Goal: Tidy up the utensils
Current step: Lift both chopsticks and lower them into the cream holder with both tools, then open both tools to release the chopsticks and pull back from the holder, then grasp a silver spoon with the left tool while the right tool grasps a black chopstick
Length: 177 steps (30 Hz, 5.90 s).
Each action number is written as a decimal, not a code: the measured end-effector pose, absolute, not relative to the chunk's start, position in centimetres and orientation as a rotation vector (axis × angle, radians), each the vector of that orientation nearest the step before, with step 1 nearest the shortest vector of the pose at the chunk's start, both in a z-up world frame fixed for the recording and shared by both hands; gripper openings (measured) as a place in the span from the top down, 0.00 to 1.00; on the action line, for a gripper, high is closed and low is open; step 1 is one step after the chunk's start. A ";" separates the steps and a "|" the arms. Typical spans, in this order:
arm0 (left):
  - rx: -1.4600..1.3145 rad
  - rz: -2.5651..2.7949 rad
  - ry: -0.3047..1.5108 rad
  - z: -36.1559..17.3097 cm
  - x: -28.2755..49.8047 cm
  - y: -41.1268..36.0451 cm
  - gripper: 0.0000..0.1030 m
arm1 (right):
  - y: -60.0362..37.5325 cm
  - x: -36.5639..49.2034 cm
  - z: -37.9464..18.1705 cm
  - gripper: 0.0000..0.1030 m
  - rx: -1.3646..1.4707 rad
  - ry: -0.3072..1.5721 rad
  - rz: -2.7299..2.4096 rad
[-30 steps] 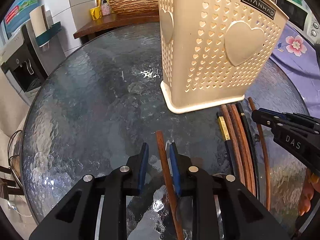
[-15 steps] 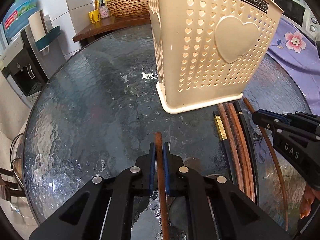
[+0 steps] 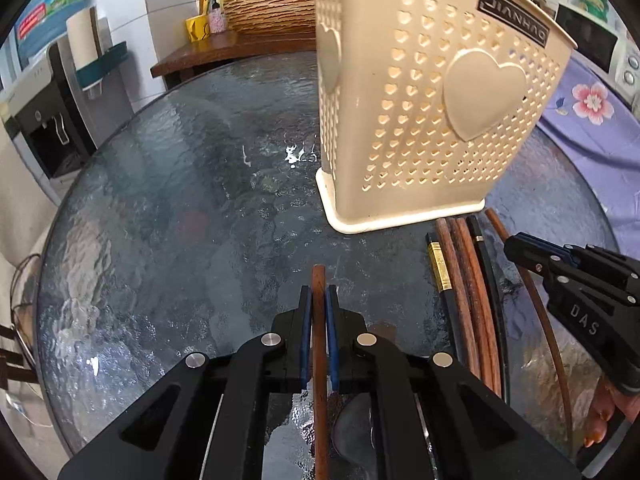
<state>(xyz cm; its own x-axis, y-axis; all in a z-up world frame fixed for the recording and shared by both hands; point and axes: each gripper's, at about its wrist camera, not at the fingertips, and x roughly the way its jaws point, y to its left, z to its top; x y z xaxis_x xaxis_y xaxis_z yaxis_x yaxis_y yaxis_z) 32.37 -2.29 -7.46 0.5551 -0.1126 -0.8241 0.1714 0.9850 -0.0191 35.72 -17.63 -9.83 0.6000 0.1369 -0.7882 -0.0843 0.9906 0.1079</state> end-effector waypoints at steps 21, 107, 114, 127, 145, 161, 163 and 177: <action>0.010 -0.302 0.617 5.6 22.7 -0.4 0.93 | -21.3 26.6 2.7 0.93 0.158 0.572 0.364; -0.094 -0.260 0.512 10.8 32.7 -2.0 0.07 | -20.7 36.6 9.9 0.44 0.102 0.481 0.226; -0.046 -0.231 0.623 5.2 28.3 0.2 0.07 | -20.7 31.6 4.4 0.38 0.064 0.581 0.254; -0.023 -0.190 0.839 -5.2 23.2 2.2 0.29 | -17.0 28.0 -7.3 0.54 0.006 0.848 0.263; 0.009 -0.199 0.887 -7.7 22.2 0.4 0.39 | -14.1 28.7 -9.6 0.62 0.004 0.917 0.248; 0.087 -0.167 0.904 -8.1 23.0 -0.7 0.50 | -15.5 29.8 -9.4 0.62 -0.049 0.951 0.221; 0.110 -0.160 0.901 -8.1 22.9 -0.7 0.51 | -15.3 29.8 -9.6 0.62 -0.097 0.945 0.196; 0.076 -0.150 0.924 -7.9 24.7 0.1 0.52 | -17.4 32.0 -9.5 0.65 -0.027 0.955 0.168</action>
<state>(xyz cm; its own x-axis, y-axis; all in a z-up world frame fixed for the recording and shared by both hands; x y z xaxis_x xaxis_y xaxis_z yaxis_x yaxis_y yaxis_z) 24.73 0.09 -7.92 0.5933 -0.0967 -0.7991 0.1616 0.9869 0.0006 31.97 -17.43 -9.46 0.5658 0.1314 -0.8140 -0.1549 0.9866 0.0516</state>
